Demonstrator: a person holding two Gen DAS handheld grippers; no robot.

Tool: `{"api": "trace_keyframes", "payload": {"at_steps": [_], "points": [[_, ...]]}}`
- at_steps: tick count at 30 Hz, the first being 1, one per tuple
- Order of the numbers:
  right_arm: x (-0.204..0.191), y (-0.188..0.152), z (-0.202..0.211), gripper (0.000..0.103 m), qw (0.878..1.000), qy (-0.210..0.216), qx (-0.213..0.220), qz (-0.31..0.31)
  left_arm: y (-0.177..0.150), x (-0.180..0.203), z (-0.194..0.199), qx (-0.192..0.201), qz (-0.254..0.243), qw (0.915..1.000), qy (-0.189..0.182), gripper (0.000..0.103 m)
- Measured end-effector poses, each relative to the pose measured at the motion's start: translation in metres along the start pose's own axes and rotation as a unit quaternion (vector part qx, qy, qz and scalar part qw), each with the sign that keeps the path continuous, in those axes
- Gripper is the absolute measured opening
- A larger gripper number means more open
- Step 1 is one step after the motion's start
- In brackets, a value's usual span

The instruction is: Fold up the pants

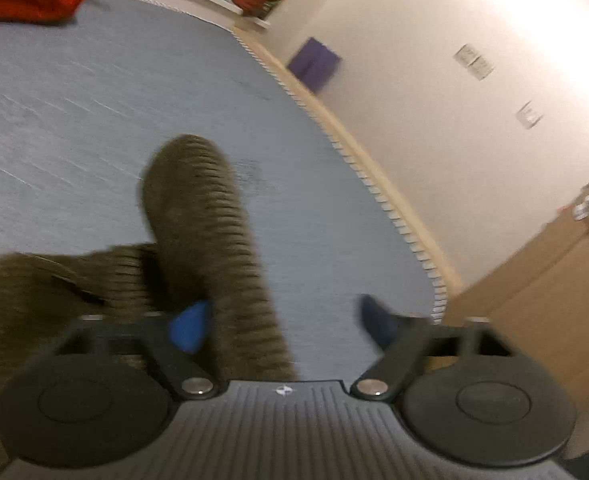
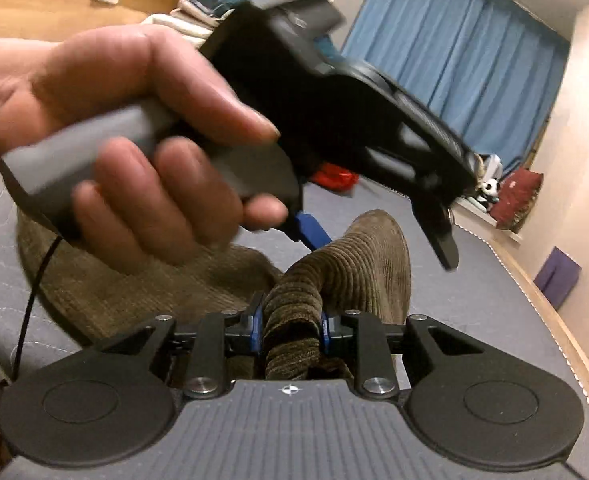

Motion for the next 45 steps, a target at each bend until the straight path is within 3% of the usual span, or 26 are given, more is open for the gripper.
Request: {"api": "trace_keyframes", "payload": {"at_steps": [1, 2, 6, 9, 10, 13, 15, 16, 20, 23, 28, 31, 33, 34, 35, 38, 41, 45], "points": [[-0.001, 0.001, -0.002, 0.027, 1.0, -0.002, -0.003, 0.001, 0.001, -0.006, -0.002, 0.001, -0.014, 0.9993, 0.035, 0.027], [0.001, 0.002, -0.006, 0.027, 1.0, -0.006, -0.005, 0.001, 0.002, -0.012, -0.003, 0.002, -0.021, 0.9981, 0.057, 0.021], [-0.007, 0.013, -0.017, 0.033, 1.0, 0.017, -0.016, 0.008, 0.005, -0.034, 0.006, 0.013, -0.024, 0.9945, 0.101, 0.018], [-0.016, 0.031, -0.016, 0.05, 0.996, 0.092, -0.017, -0.009, 0.012, -0.05, 0.022, 0.031, -0.026, 0.9914, 0.125, 0.018], [-0.019, 0.039, -0.014, 0.06, 0.992, 0.124, -0.012, -0.022, 0.014, -0.058, 0.03, 0.035, -0.021, 0.991, 0.127, 0.018], [-0.014, 0.061, -0.009, 0.063, 0.978, 0.194, 0.002, -0.076, 0.02, -0.088, 0.061, 0.049, 0.004, 0.9898, 0.134, 0.018], [0.0, 0.072, -0.006, 0.073, 0.966, 0.229, 0.024, -0.116, 0.027, -0.107, 0.084, 0.058, 0.017, 0.9886, 0.138, 0.018], [0.009, 0.075, -0.008, 0.079, 0.964, 0.228, 0.035, -0.131, 0.028, -0.118, 0.097, 0.063, 0.025, 0.9876, 0.141, 0.018], [0.045, 0.063, -0.031, 0.081, 0.96, 0.199, 0.043, -0.19, 0.029, -0.163, 0.15, 0.072, 0.049, 0.9812, 0.172, 0.018], [0.056, 0.04, -0.064, 0.082, 0.956, 0.173, 0.009, -0.239, 0.022, -0.195, 0.185, 0.067, 0.062, 0.9747, 0.204, 0.018], [0.051, 0.01, -0.112, 0.086, 0.935, 0.158, -0.051, -0.312, 0.003, -0.247, 0.218, 0.051, 0.107, 0.9639, 0.238, 0.019], [0.035, -0.011, -0.124, 0.086, 0.919, 0.172, -0.093, -0.343, -0.006, -0.27, 0.222, 0.044, 0.132, 0.9538, 0.266, 0.027], [0.03, -0.022, -0.136, 0.086, 0.908, 0.174, -0.117, -0.362, -0.008, -0.281, 0.23, 0.048, 0.141, 0.9479, 0.281, 0.048], [0.029, -0.026, -0.144, 0.087, 0.904, 0.175, -0.127, -0.368, -0.007, -0.284, 0.235, 0.055, 0.155, 0.9459, 0.28, 0.071], [0.027, -0.031, -0.15, 0.088, 0.899, 0.177, -0.137, -0.376, -0.005, -0.286, 0.236, 0.061, 0.169, 0.944, 0.277, 0.087], [0.021, -0.041, -0.163, 0.088, 0.889, 0.181, -0.168, -0.385, -0.003, -0.293, 0.228, 0.056, 0.196, 0.9451, 0.255, 0.09], [0.016, -0.057, -0.171, 0.088, 0.889, 0.167, -0.194, -0.38, -0.01, -0.305, 0.211, 0.025, 0.21, 0.9465, 0.244, 0.094], [0.005, -0.058, -0.173, 0.083, 0.887, 0.188, -0.196, -0.373, -0.023, -0.319, 0.193, 0.002, 0.221, 0.9456, 0.239, 0.094]]}}
Point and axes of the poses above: each gripper's, at about its wrist camera, not at the fingertips, and z roughly against the way its jaws point, x to its right, y to its top, the point moved 9 cm from there along -z, roughly the way its jaws point, and after that the axes turned 4 degrees about z, right-handed, at the moved point
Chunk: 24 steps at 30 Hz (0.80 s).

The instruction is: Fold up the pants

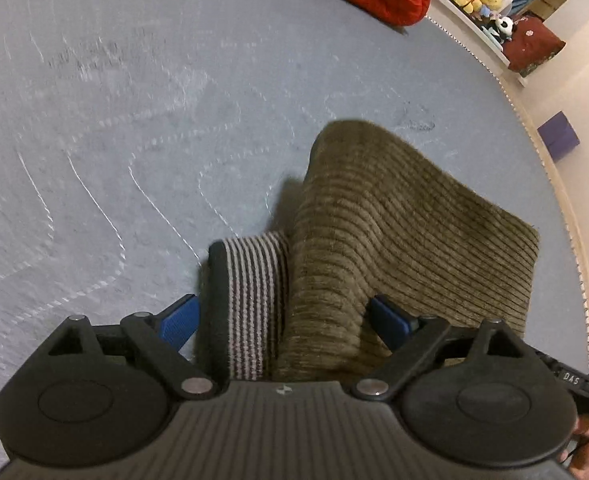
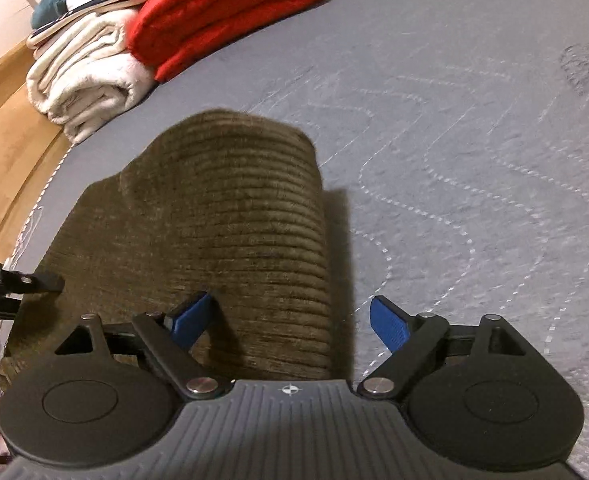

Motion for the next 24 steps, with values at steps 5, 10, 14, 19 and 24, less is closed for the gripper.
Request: {"api": "trace_keyframes", "payload": {"at_steps": [5, 10, 14, 19, 24], "points": [[-0.02, 0.005, 0.014, 0.027, 0.998, 0.021, 0.031, 0.041, -0.009, 0.002, -0.006, -0.007, -0.012, 0.9997, -0.021, 0.081], [-0.014, 0.034, 0.055, 0.018, 0.995, 0.052, 0.08, 0.016, -0.008, 0.025, 0.007, 0.022, -0.017, 0.9991, -0.032, 0.059], [0.01, 0.065, 0.094, 0.017, 0.991, 0.032, 0.128, 0.016, -0.015, 0.069, 0.004, 0.028, -0.049, 0.9956, -0.075, 0.053], [0.065, 0.096, 0.138, 0.016, 0.985, -0.012, 0.169, 0.014, -0.019, 0.135, -0.017, 0.047, -0.079, 0.9894, -0.112, 0.051], [0.114, 0.124, 0.168, 0.016, 0.98, -0.051, 0.193, 0.009, -0.021, 0.194, -0.031, 0.084, -0.135, 0.9785, -0.131, 0.041]]}}
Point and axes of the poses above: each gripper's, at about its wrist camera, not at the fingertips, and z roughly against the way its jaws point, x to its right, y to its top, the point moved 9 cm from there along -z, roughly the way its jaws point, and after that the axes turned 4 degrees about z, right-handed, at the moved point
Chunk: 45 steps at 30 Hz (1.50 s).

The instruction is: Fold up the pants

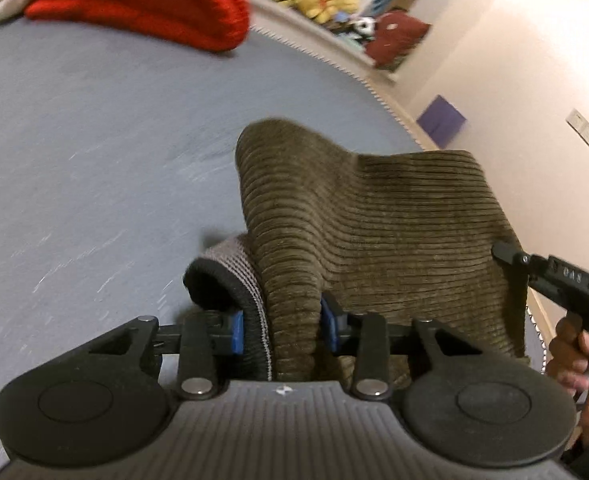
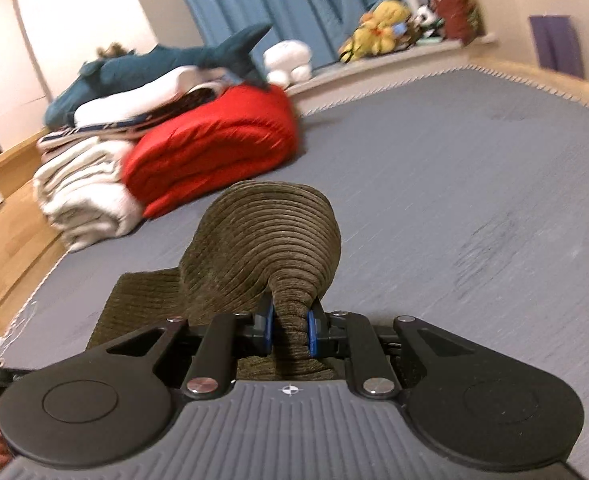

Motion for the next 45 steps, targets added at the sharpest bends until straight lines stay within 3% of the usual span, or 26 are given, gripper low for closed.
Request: {"api": "trace_keyframes", "payload": {"at_steps": [4, 6, 8, 10, 13, 17, 20, 22, 26, 30, 31, 32, 33, 35, 36, 38, 41, 45], "points": [[0.033, -0.004, -0.019, 0.02, 0.999, -0.042, -0.021, 0.001, -0.009, 0.011, -0.024, -0.004, -0.018, 0.9991, 0.037, 0.048], [0.05, -0.015, -0.031, 0.023, 0.994, -0.097, -0.043, 0.008, -0.008, 0.01, -0.025, 0.004, -0.026, 0.9966, 0.078, 0.052], [0.06, -0.013, -0.027, 0.025, 0.992, -0.125, -0.031, 0.013, -0.006, 0.015, -0.015, 0.031, -0.056, 0.9922, 0.107, 0.065], [0.057, -0.009, -0.02, 0.03, 0.993, -0.112, -0.018, 0.018, -0.004, 0.031, 0.004, 0.073, -0.109, 0.9828, 0.129, 0.075], [0.041, -0.009, -0.009, 0.05, 0.996, -0.08, -0.001, 0.049, -0.011, 0.056, 0.027, 0.109, -0.162, 0.9753, 0.103, 0.083], [0.009, -0.028, -0.012, 0.057, 0.992, -0.027, -0.018, 0.12, -0.023, 0.079, 0.023, 0.108, -0.189, 0.9713, 0.095, 0.083], [-0.003, -0.044, -0.013, 0.057, 0.991, -0.005, -0.028, 0.132, -0.03, 0.085, 0.018, 0.102, -0.199, 0.9696, 0.098, 0.083], [-0.01, -0.049, -0.01, 0.057, 0.991, -0.005, -0.021, 0.133, -0.028, 0.088, 0.01, 0.083, -0.195, 0.9739, 0.081, 0.075], [-0.015, -0.049, -0.005, 0.057, 0.989, -0.013, -0.011, 0.149, -0.027, 0.088, 0.006, 0.054, -0.182, 0.98, 0.06, 0.028], [-0.013, -0.051, -0.002, 0.057, 0.991, -0.008, -0.012, 0.136, -0.042, 0.088, -0.003, 0.015, -0.206, 0.9772, 0.048, 0.024], [-0.01, -0.052, -0.004, 0.057, 0.992, -0.004, -0.021, 0.128, -0.052, 0.086, -0.011, -0.022, -0.21, 0.9767, 0.037, 0.024], [-0.007, -0.057, -0.006, 0.056, 0.992, 0.001, -0.041, 0.121, -0.072, 0.081, -0.02, -0.084, -0.219, 0.9717, 0.027, 0.024], [-0.005, -0.066, -0.01, 0.053, 0.99, 0.002, -0.074, 0.122, -0.087, 0.076, -0.024, -0.111, -0.241, 0.9636, 0.034, 0.024], [0.002, -0.096, -0.019, 0.035, 0.976, -0.009, -0.16, 0.149, -0.106, 0.073, -0.024, -0.109, -0.292, 0.9493, 0.041, 0.024], [0.002, -0.11, -0.018, 0.036, 0.967, -0.007, -0.181, 0.176, -0.109, 0.073, -0.023, -0.109, -0.298, 0.9478, 0.036, 0.024], [-0.003, -0.117, -0.013, 0.035, 0.958, -0.004, -0.181, 0.221, -0.106, 0.072, -0.022, -0.115, -0.285, 0.9513, 0.028, 0.024], [0.0, -0.112, -0.009, 0.035, 0.961, 0.002, -0.193, 0.197, -0.089, 0.071, -0.024, -0.119, -0.27, 0.9552, 0.018, 0.025], [-0.003, -0.113, -0.009, 0.035, 0.958, -0.004, -0.194, 0.21, -0.043, 0.076, -0.022, -0.04, -0.243, 0.9687, 0.03, 0.026]]}}
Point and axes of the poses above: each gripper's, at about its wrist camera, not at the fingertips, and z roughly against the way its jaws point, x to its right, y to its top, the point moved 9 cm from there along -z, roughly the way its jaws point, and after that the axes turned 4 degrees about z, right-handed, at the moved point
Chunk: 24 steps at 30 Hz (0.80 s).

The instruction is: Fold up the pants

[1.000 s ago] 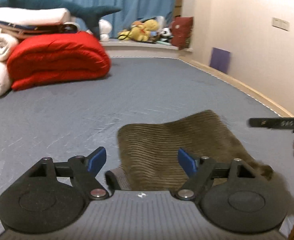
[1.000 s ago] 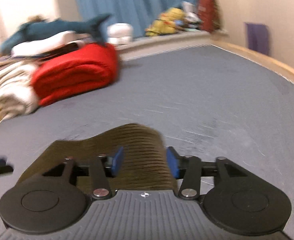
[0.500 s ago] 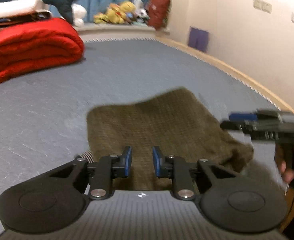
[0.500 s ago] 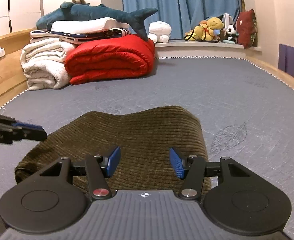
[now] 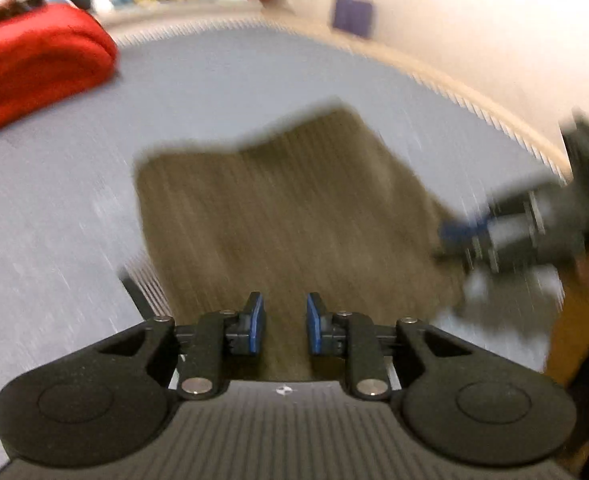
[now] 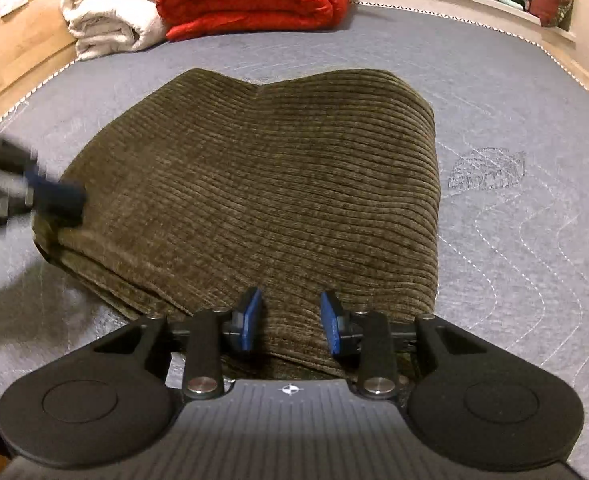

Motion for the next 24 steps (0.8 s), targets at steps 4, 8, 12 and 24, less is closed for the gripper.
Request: {"api": "trace_keyframes", "payload": {"at_steps": [4, 8, 12, 24], "points": [[-0.006, 0.001, 0.0, 0.035, 1.0, -0.012, -0.001, 0.019, 0.014, -0.034, -0.017, 0.013, 0.039, 0.998, 0.048, 0.026], [-0.001, 0.013, 0.006, 0.035, 1.0, 0.006, 0.028, -0.003, -0.012, -0.056, -0.039, -0.033, 0.033, 0.9945, 0.094, 0.017], [0.026, 0.048, 0.021, 0.05, 0.993, -0.017, 0.098, -0.057, -0.012, -0.055, -0.037, -0.045, 0.041, 0.9929, 0.102, 0.017], [0.114, 0.12, -0.068, 0.041, 0.966, -0.089, 0.122, -0.209, -0.013, 0.004, -0.008, 0.026, -0.049, 0.9981, 0.028, 0.021]]}}
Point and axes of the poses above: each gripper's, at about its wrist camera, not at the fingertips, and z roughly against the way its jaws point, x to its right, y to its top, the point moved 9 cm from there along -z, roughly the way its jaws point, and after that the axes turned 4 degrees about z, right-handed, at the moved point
